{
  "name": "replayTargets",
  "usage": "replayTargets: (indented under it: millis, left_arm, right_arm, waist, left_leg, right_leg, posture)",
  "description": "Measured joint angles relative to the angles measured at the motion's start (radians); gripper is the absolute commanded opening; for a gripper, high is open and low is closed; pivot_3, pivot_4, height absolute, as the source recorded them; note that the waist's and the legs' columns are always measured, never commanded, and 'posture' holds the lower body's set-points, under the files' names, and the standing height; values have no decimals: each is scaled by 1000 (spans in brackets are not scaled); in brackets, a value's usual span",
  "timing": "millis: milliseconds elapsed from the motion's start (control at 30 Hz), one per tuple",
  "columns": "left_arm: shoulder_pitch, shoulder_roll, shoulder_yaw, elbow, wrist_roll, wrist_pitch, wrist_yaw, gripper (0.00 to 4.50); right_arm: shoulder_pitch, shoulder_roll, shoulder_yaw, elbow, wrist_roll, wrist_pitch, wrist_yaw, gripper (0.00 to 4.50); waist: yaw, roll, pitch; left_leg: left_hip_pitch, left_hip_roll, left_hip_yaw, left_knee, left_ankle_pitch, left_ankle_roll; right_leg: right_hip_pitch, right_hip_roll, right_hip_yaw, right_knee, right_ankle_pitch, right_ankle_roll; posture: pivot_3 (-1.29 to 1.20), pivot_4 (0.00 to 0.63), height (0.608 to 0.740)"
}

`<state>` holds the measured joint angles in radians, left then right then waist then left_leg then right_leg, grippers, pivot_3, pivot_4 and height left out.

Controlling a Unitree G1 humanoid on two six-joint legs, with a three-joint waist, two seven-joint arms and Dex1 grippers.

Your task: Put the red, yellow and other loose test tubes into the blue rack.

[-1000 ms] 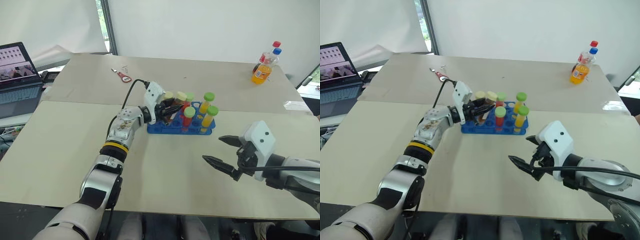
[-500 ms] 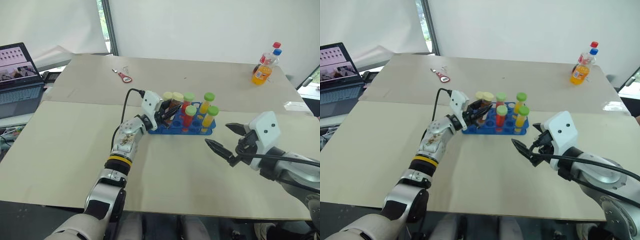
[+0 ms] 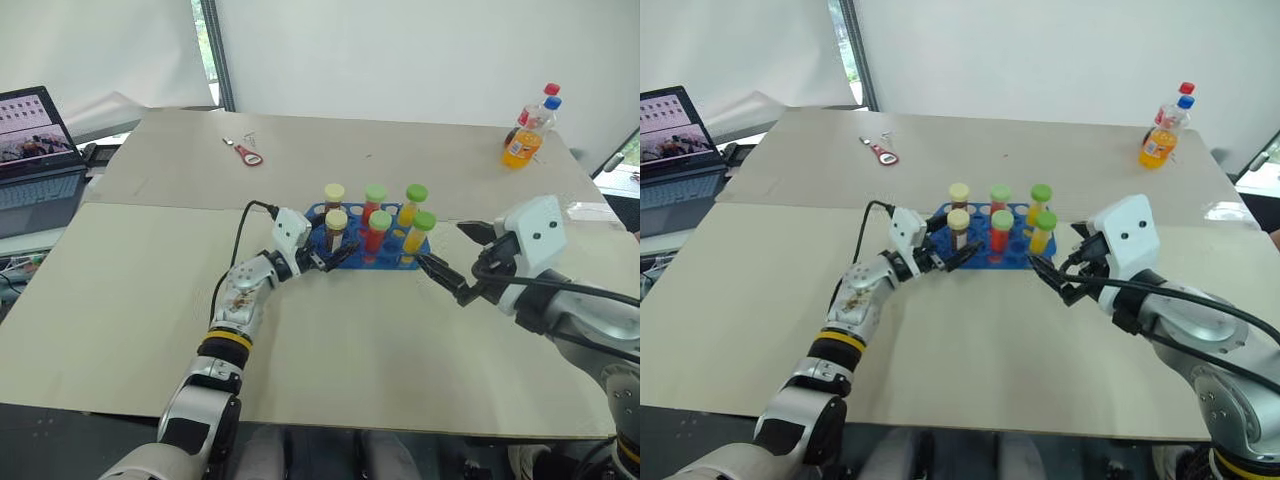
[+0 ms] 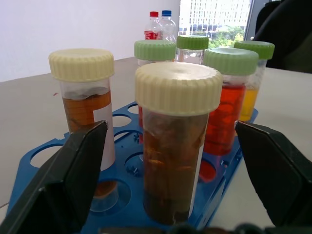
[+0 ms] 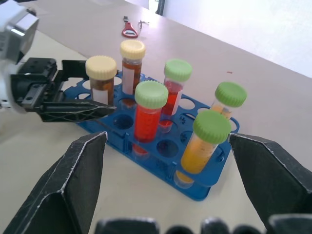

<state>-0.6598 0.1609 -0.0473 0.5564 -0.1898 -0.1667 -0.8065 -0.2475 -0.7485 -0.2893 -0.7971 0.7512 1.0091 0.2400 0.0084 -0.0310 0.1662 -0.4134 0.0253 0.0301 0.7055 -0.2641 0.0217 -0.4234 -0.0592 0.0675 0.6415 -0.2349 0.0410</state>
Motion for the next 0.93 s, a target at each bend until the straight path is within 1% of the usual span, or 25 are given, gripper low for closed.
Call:
replayTargets:
  millis: [133,200,267,400,500,567,667,800,933]
  left_arm:
    - [74,144,-14,-135,0,86,-82,4419]
    - [106,244,-14,-230,-6,153,-133,4419]
    - [132,364,8,-308,-16,206,-178,4478]
    - [152,608,98,-394,-38,303,-253,4478]
    - [196,747,115,-425,-14,348,-286,4478]
    - [227,790,116,-436,-6,373,-302,4478]
    - [249,796,116,-437,-6,385,-309,4478]
    - [255,797,133,-466,-10,403,-295,4478]
    - [286,797,150,-514,-19,437,-288,4478]
  right_arm:
    - [5,-35,-14,38,2,-17,74,4424]
    - [33,-103,-28,69,-8,-57,161,4424]
    - [51,-173,-57,114,-30,-113,261,4462]
    - [82,-274,-127,229,-72,-225,451,4462]
    - [124,-332,-132,307,-116,-300,572,4462]
    - [143,-353,-131,352,-143,-340,636,4462]
    - [144,-369,-127,402,-185,-400,691,4462]
    - [138,-369,-106,446,-220,-441,718,4462]
    - [96,-368,-78,475,-232,-450,720,4462]
  waist:
    - [-9,0,0]
    - [-11,0,0]
    - [-14,0,0]
    - [-17,0,0]
    - [-16,1,0]
    - [-15,1,0]
    - [-13,0,1]
    - [-14,0,1]
    - [-20,0,1]
  left_leg:
    - [0,1,0,-1,0,0]
    - [0,1,0,-1,0,0]
    - [0,2,0,-1,0,0]
    - [3,4,1,-2,0,0]
    - [4,4,3,-3,0,0]
    - [4,4,5,-3,0,0]
    - [4,5,9,-3,0,0]
    - [4,5,11,-3,0,0]
    - [4,5,12,-3,0,0]
  right_leg:
    - [-1,0,0,0,0,0]
    - [-1,0,0,0,0,0]
    - [-1,0,0,0,0,0]
    - [1,0,0,-1,0,0]
    - [1,0,0,-1,0,0]
    - [1,0,0,-1,-1,0]
    - [1,0,0,-1,-1,-1]
    - [0,0,0,-1,-1,-1]
    - [-1,1,1,0,-1,-1]
  posture:
    - [0,150,733]
    - [0,150,733]
    - [0,150,733]
    - [0,150,733]
    - [0,150,733]
    - [0,150,733]
    - [0,150,733]
    - [0,150,733]
    - [0,150,733]
